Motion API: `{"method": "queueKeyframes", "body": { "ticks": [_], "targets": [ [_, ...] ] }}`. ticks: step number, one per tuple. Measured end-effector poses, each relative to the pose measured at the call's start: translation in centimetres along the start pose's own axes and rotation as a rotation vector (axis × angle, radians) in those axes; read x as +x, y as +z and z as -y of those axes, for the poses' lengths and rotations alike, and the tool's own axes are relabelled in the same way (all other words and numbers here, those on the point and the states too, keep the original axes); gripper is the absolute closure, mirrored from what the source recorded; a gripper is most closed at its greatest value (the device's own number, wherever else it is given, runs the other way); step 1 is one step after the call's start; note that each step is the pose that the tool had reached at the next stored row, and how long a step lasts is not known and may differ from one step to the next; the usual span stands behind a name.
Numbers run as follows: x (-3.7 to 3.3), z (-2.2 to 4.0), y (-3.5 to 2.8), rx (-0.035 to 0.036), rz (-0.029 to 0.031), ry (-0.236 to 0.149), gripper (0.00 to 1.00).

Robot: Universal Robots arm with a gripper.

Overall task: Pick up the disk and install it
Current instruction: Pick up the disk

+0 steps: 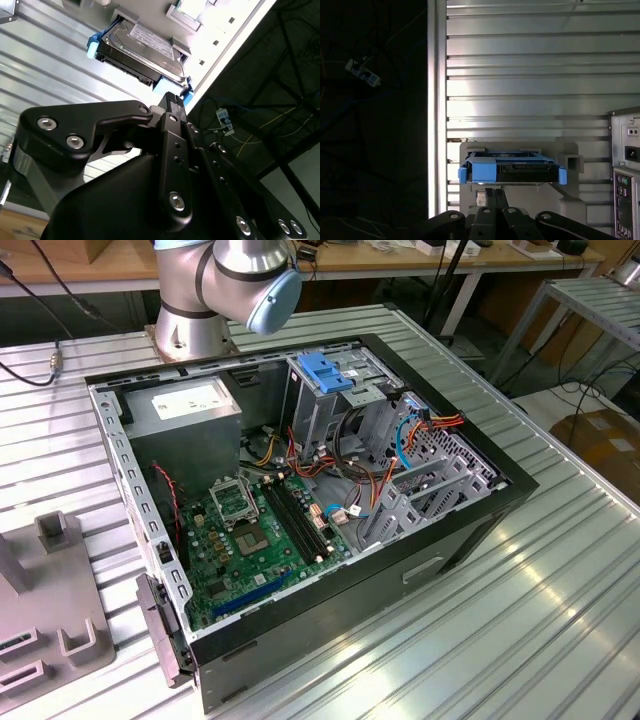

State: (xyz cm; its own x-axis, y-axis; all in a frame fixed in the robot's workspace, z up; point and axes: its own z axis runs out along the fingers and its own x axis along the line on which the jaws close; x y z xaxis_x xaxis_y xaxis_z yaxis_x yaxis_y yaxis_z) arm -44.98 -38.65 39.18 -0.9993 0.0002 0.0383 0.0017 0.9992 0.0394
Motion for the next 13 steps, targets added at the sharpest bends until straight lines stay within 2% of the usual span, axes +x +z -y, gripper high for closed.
{"method": "queueKeyframes", "body": {
  "ticks": [11, 12, 13],
  "targets": [
    [0.00, 0.00, -0.01, 0.0044, -0.0046, -0.113, 0.90],
    [0.00, 0.00, 0.00, 0.0056, -0.0058, -0.146, 0.90],
    [0.00, 0.00, 0.00, 0.0061, -0.0063, -0.159, 0.90]
  ]
}}
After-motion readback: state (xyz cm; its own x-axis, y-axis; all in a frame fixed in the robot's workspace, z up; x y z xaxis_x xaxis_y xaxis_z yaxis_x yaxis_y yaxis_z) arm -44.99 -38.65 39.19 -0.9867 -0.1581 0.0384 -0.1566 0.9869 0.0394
